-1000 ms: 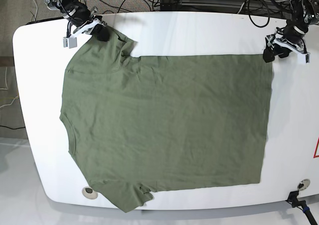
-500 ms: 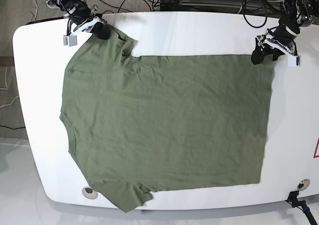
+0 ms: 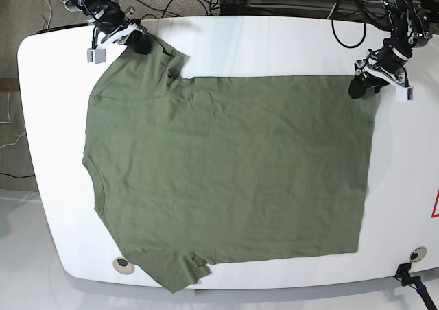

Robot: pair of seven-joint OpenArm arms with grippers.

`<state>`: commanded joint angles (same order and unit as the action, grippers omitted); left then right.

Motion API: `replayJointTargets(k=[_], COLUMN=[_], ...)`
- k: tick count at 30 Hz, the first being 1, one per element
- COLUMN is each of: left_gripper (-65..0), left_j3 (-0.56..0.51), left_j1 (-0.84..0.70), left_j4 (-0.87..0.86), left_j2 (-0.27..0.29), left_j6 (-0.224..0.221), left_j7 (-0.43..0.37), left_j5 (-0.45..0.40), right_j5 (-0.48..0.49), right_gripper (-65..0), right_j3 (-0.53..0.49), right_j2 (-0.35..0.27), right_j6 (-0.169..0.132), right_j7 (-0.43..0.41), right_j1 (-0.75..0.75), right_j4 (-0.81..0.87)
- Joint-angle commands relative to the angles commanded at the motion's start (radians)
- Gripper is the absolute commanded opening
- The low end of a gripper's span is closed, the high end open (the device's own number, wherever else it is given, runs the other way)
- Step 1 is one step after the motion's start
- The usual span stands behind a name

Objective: Fold the T-shirt properly
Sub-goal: 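Lift the gripped shirt edge with both grippers, then fold the lifted edge over onto the shirt body with both grippers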

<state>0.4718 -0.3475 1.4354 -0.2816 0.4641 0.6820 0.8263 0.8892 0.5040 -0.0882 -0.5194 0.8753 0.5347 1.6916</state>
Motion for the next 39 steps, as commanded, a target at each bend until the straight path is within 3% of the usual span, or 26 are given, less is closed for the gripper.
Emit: replayJointTargets(k=[4,5,15,25,26,30,34,39], left_gripper=[-63.6,-65.0,-65.0,-65.0,-65.0,-65.0,-65.0,-65.0], left_j3=[0.002,0.002,-0.003,-0.005,-0.005,-0.002,0.003,0.037], left_j1=[0.0,0.0,-0.011,-0.169,-0.189,-0.284,-0.371,-0.382], left_j4=[-0.002,-0.002,0.006,0.13,0.141,0.19,0.226,0.247], left_j2=[0.0,0.0,0.0,0.0,0.0,-0.002,-0.002,-0.012], left_j6=[0.0,0.0,0.002,0.003,0.011,0.118,0.138,0.183], left_j7=[0.0,0.0,0.0,0.0,0.0,0.0,0.0,-0.002], left_j5=[0.0,0.0,0.005,0.006,0.006,0.002,0.0,0.003], right_j5=[0.002,0.002,0.002,0.003,0.003,0.072,0.169,0.183], right_gripper=[-65.0,-65.0,-65.0,-65.0,-65.0,-65.0,-65.0,-65.0], right_j3=[0.0,0.0,0.0,0.002,0.002,0.002,0.002,0.04], right_j2=[0.0,0.0,0.002,0.003,0.003,0.0,-0.035,-0.046], right_j6=[0.0,0.0,0.0,0.0,0.0,-0.002,-0.002,0.0], right_j7=[0.0,0.0,0.0,-0.003,-0.005,-0.005,-0.005,0.0], right_j1=[0.0,0.0,0.0,0.129,0.141,0.219,0.279,0.279], right_j4=[0.0,0.0,0.051,0.112,0.112,0.126,0.129,0.209])
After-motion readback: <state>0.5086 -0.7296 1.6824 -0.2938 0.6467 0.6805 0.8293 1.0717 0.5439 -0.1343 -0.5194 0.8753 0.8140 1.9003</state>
